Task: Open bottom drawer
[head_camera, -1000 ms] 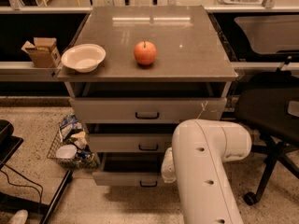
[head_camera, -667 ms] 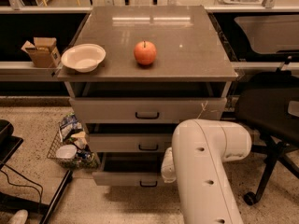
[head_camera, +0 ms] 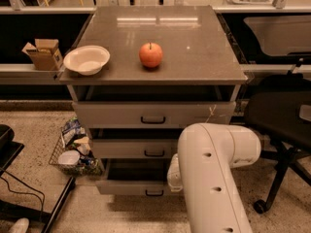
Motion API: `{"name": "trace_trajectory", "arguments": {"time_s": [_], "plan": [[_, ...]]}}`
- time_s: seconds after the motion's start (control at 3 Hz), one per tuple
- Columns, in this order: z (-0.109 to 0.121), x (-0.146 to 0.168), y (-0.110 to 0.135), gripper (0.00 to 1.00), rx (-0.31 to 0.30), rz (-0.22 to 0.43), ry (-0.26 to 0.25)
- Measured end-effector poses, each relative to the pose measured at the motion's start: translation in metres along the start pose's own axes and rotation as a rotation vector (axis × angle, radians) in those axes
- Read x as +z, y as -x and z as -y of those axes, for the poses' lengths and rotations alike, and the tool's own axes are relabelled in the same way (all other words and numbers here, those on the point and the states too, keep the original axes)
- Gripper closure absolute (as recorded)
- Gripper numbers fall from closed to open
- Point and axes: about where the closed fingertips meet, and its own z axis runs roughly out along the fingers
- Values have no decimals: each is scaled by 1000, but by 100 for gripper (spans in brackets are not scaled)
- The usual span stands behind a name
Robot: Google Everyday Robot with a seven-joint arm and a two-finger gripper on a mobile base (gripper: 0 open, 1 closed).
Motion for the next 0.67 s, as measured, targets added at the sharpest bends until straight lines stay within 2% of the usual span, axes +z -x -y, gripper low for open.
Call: {"name": "trace_trajectory", "arguments": {"time_s": [0.67], "plan": [[-6,-2,0,100,-2,-4,16]]}}
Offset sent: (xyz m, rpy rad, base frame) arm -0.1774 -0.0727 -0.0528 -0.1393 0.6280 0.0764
